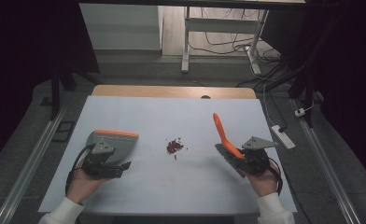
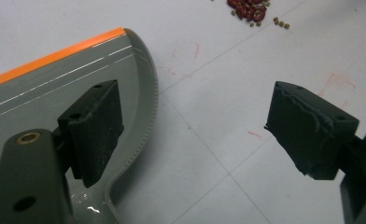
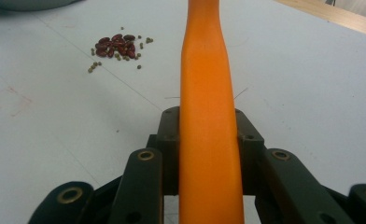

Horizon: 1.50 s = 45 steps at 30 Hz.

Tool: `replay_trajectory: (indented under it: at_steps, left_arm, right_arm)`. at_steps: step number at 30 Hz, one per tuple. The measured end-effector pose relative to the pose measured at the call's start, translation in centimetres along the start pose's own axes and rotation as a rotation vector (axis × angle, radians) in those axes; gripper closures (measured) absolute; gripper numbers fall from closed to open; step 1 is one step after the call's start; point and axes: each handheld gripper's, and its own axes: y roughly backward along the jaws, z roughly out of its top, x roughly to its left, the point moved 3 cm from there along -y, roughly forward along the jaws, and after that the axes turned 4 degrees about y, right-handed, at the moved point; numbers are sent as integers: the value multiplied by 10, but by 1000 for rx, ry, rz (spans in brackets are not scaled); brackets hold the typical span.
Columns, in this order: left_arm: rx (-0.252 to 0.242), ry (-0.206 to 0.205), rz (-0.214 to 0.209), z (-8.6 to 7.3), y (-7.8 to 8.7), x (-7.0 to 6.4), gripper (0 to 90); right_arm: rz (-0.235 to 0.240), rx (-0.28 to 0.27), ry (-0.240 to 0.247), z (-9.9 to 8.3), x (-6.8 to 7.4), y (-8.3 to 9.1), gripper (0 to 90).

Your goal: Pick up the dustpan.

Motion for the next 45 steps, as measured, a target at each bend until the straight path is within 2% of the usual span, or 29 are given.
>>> replay_trajectory:
  at_steps: [2, 5, 6, 9, 11, 14, 19, 24, 31, 33, 34, 38, 41, 45]
  left_arm:
    - [10, -7, 7, 1, 1, -1, 188]
    - [20, 6, 23, 6, 6, 0, 186]
    - [29, 10, 42, 11, 10, 2, 184]
    - [24, 31, 66, 18, 16, 3, 180]
    - [23, 28, 80, 22, 19, 2, 174]
    - [13, 46, 97, 22, 20, 3, 162]
    - [19, 92, 127, 11, 28, 14, 155]
    - [23, 120, 147, 5, 34, 22, 151]
    - [40, 189, 194, -8, 45, 38, 148]
    - [47, 198, 196, -11, 45, 39, 140]
    - [66, 219, 202, -16, 44, 42, 140]
    - [93, 250, 215, -24, 41, 45, 140]
    - [129, 286, 222, -34, 36, 48, 138]
    - [166, 311, 220, -41, 28, 48, 132]
  right_arm:
    - [3, 0, 0, 1, 0, -1, 700]
    - [3, 1, 11, 1, 0, -2, 700]
    - [3, 3, 16, 1, 0, -4, 700]
    - [9, -3, 11, 0, -2, -3, 700]
    - [9, -7, 4, 0, -4, -3, 700]
    - [7, -13, -2, -1, -7, -2, 700]
    - [3, -12, -4, 0, -9, -2, 700]
    - [-1, -8, 1, 1, -7, -3, 700]
    - [4, -12, 5, 2, -5, -2, 700]
    - [5, -12, 5, 2, -5, -4, 700]
    - [7, -9, 9, 2, -5, -4, 700]
    - [11, -1, 14, 2, -5, -8, 700]
    - [14, -2, 15, 3, -4, -8, 700]
    - [16, -1, 20, 2, -4, -9, 700]
